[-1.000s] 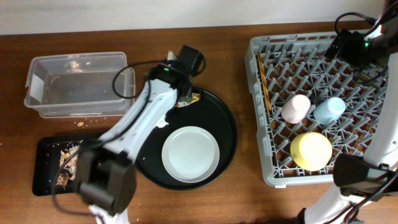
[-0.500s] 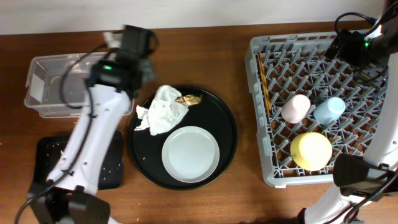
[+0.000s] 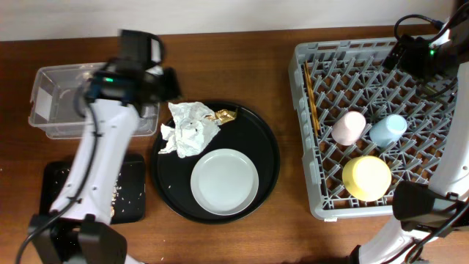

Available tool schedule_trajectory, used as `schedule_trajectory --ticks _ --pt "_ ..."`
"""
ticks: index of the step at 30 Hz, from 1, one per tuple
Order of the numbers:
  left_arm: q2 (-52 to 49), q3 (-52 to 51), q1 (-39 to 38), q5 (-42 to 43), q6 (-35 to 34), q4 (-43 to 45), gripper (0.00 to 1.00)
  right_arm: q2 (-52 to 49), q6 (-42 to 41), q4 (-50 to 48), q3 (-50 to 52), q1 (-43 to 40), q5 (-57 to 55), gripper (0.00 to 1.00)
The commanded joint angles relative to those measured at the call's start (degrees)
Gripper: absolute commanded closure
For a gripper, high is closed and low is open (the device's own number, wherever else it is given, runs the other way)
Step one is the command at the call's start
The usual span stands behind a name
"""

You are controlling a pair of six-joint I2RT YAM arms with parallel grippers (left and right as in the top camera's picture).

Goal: Sort waste into correct bins and load items into the dishwasher rack

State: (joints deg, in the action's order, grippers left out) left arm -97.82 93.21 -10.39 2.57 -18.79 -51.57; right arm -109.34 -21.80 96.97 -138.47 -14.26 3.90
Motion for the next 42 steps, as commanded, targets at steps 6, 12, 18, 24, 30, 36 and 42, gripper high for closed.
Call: schedule_trajectory --ticks 6,12,18,24,30,36,42 --pt "-2.01 -16.57 -9.35 -6.34 -6.08 3.43 0.42 0.22 0.48 0.33 -0.28 -0.02 -0.55 0.01" --pt "-6.40 -21.29 -10.56 -13.49 -9.31 6.99 0.42 0.22 0.50 0.33 -0.28 -0.02 -0.55 0.01" --pt "-10.93 -21.29 -10.62 -13.35 -9.27 7.69 0.46 0.22 0.50 0.33 -0.28 -0.02 -0.55 0.01" --pt "-12.13 -21.29 -10.62 -13.33 -9.27 9.84 0.64 0.22 0.50 0.33 -0.28 -0.02 -0.55 0.01" --pt "-12.28 -21.73 -10.62 -13.33 -9.25 11.56 0.73 0.22 0.50 0.33 -0.28 -0.02 -0.55 0.01" --pt "-14.60 -21.99 -10.62 -12.24 -9.27 12.20 0.55 0.22 0.50 0.33 -0.28 -0.02 -0.57 0.01" --pt "-15.45 -21.97 -10.62 -11.98 -9.25 12.11 0.89 0.22 0.50 0.33 -0.28 -0.02 -0.55 0.01"
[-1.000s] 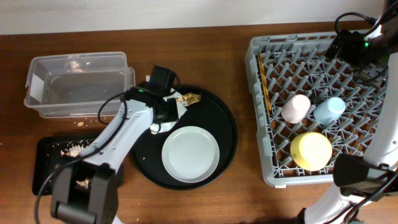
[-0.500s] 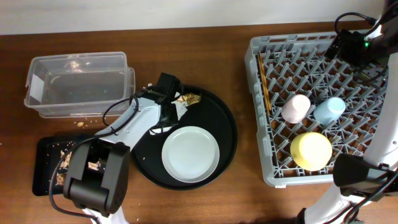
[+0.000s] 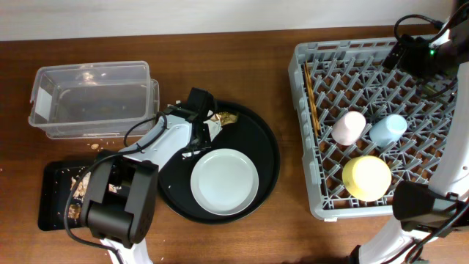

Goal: Sort waste into correct bins and load items into the dishwasher rack

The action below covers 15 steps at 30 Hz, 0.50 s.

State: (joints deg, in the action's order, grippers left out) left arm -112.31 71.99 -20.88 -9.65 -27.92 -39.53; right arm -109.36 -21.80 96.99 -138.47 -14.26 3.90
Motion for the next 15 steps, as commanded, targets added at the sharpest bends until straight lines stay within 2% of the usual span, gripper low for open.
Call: schedule_trajectory --ticks 1,9,15 --pt "-0.92 -0.72 -0.13 0.35 -0.11 0.04 0.98 0.24 0.50 0.31 -0.28 -0.02 -0.57 0.01" --pt "2.05 3.23 -0.13 1.31 -0.15 -6.97 1.00 0.24 0.50 0.31 -0.28 -0.02 -0.55 0.01" --pt "10.78 5.79 -0.13 4.33 -0.11 -10.29 1.00 0.24 0.50 0.31 -0.28 -0.02 -0.55 0.01"
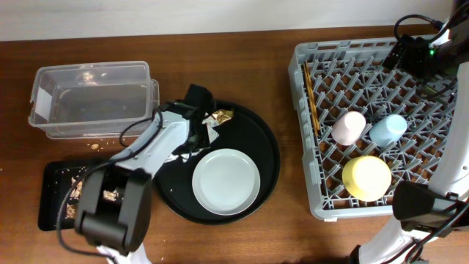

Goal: Sort waste into correct bins and load items into the dishwasher rack

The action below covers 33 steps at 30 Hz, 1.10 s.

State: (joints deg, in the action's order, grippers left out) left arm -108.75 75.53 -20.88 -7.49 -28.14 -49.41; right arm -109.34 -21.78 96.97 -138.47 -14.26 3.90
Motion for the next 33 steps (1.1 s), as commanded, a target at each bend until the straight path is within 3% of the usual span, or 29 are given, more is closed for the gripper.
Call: schedule_trajectory --ticks 1,7,12,15,22,23,28,31,33 --pt "7.93 2.25 -0.11 2.14 0.13 -0.44 1.00 0.22 0.48 0.33 -0.28 -0.02 -0.57 0.01" --pt "9.77 2.25 -0.11 2.16 0.11 -1.33 1.00 0.22 0.48 0.33 -0.28 -0.02 -0.55 0.01" --pt "9.77 2.25 -0.11 2.14 0.11 -2.23 0.92 0.22 0.46 0.33 -0.28 -0.02 -0.55 0.02" --pt "9.77 2.25 -0.13 2.14 0.11 -2.54 0.99 0.22 0.48 0.33 -0.28 -0.02 -0.55 0.01" --pt "9.77 2.25 -0.11 2.14 0.11 -2.27 0.99 0.22 0.48 0.33 -0.28 -0.02 -0.55 0.01" --pt "9.77 2.25 -0.11 2.12 0.11 -2.29 0.94 0.22 0.48 0.33 -0.28 -0.02 -0.57 0.01" --pt "9.29 2.19 -0.07 2.10 -2.82 -4.22 0.25 0.22 0.48 0.33 -0.28 -0.02 -0.55 0.01" --pt "9.14 1.70 -0.04 1.01 -7.15 -6.84 0.20 0.22 0.48 0.33 -0.28 -0.02 -0.57 0.01" --pt "9.11 1.44 0.46 -0.46 -9.49 -6.88 0.07 0.22 0.46 0.33 -0.28 -0.02 -0.55 0.01"
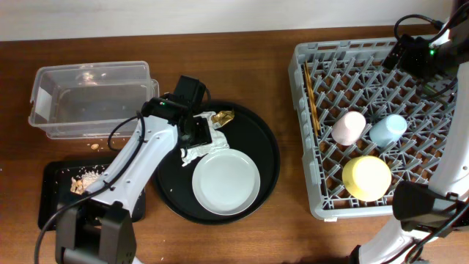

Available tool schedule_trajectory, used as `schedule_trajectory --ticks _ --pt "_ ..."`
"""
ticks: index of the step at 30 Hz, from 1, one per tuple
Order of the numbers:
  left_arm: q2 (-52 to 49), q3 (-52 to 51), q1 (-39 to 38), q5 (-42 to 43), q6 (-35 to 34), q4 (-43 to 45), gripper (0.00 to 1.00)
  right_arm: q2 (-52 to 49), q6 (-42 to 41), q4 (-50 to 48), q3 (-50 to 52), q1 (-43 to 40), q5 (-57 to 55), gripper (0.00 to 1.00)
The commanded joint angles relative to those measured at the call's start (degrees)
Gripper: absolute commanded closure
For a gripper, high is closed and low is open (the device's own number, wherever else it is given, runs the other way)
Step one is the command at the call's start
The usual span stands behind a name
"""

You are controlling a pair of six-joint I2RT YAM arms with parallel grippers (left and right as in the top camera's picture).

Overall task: Sort waste into correct bins and load items into the dishwasher rack
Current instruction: 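Lift the tissue off the round tray with the left gripper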

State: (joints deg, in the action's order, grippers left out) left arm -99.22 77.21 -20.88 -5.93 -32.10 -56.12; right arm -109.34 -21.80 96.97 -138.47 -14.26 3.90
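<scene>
A crumpled white napkin [201,149] lies on the round black tray [272,158], bunched under my left gripper [193,132], which looks shut on it. Beside it is a gold wrapper [223,116]. A white plate [226,182] sits in the tray's near half. The grey dishwasher rack [308,198] on the right holds a pink cup [349,127], a blue cup [387,130] and a yellow bowl [366,177]. My right gripper [415,56] hangs over the rack's far right corner; its fingers are hidden.
A clear plastic bin [91,99] stands at the far left. In front of it is a small black tray [55,194] with crumbs. A wooden stick [309,92] lies along the rack's left side.
My left arm has changed its pose, with the gripper a little further left and nearer over the napkin. More napkin shows below the gripper. The right arm has not moved.
My left gripper was first over the clear bin, with the napkin spread out on the black tray. Then it was down on the napkin beside the gold wrapper, and it stayed there. Now the napkin is bunched under it.
</scene>
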Motion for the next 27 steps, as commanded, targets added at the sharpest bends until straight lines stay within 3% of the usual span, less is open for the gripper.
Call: schedule_trajectory --ticks 1,6,10,27 --pt "-0.42 -0.42 1.01 -1.75 -6.60 -0.17 0.05 0.22 0.48 0.33 -0.28 -0.02 -0.57 0.02" --pt "-0.42 -2.67 6.75 4.96 -7.13 -0.11 0.09 0.22 0.50 0.33 -0.28 -0.02 -0.57 0.01" --pt "-0.42 -4.52 8.33 8.66 -6.88 -0.15 0.34 0.22 0.48 0.33 -0.28 -0.02 -0.55 0.01" --pt "-0.42 -11.61 8.20 16.35 -6.93 7.48 0.41 0.22 0.48 0.33 -0.28 -0.02 -0.57 0.01"
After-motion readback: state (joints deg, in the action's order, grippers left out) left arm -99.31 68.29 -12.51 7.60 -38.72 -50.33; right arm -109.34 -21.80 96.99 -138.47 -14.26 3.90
